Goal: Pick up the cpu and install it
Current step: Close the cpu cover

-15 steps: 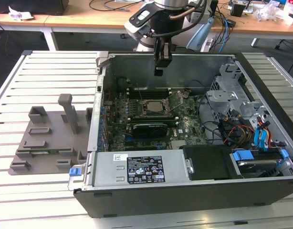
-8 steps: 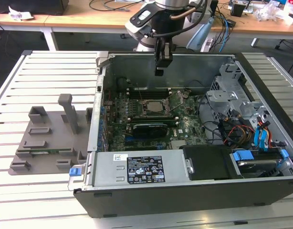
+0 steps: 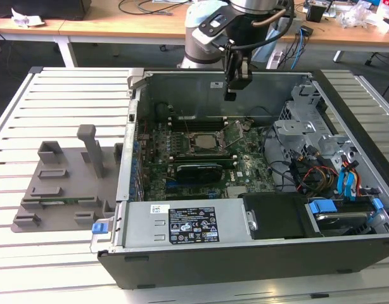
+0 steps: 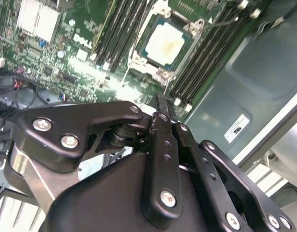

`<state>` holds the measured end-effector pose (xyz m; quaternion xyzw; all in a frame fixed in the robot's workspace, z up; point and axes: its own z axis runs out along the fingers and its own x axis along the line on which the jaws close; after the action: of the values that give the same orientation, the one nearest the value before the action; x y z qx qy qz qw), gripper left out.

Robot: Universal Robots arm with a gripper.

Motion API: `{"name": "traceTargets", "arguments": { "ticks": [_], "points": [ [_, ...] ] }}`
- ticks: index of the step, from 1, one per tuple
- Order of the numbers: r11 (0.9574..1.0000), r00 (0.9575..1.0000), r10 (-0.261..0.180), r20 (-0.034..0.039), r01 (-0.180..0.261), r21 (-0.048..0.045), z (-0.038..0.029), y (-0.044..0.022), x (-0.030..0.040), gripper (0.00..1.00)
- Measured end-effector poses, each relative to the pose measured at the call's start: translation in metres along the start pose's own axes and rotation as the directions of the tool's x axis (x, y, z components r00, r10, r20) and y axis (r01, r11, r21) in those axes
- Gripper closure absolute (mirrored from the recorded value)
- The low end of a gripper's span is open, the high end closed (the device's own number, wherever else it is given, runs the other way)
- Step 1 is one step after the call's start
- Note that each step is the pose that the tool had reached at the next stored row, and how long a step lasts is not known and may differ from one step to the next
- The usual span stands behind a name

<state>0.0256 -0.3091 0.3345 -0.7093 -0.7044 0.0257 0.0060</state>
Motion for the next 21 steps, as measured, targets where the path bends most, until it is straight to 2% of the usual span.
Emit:
{"name": "traceTargets", "arguments": {
  "ticks": [2,4,6,8,9,10,12,14,21],
  "points": [
    [1.0000,1.0000,0.000,0.0000,0.000,0.0009,-0.0003,0.0078,0.0001,0.89],
    [1.0000,1.0000,0.000,0.0000,0.000,0.0011,-0.0005,0.0124,0.0001,0.89],
    [1.0000,1.0000,0.000,0.0001,0.000,0.0022,-0.0009,0.0223,0.0001,0.89],
    [1.0000,1.0000,0.000,0.0001,0.000,0.0044,-0.0012,0.0339,0.0002,0.89],
    [1.0000,1.0000,0.000,-0.0019,0.000,0.0092,-0.0011,0.0500,0.0003,0.89],
    [0.9999,0.9999,-0.001,-0.0101,0.001,0.0119,0.0006,0.0558,0.0005,0.89],
    [0.9999,0.9999,-0.005,-0.0100,0.005,0.0136,0.0071,0.0585,0.0006,0.89],
    [0.9978,0.9979,-0.064,-0.0075,0.065,0.0119,0.0136,0.0591,0.0008,0.89],
    [0.9978,0.9979,-0.065,-0.0068,0.065,0.0120,0.0231,0.0597,0.0011,0.89]
  ]
}}
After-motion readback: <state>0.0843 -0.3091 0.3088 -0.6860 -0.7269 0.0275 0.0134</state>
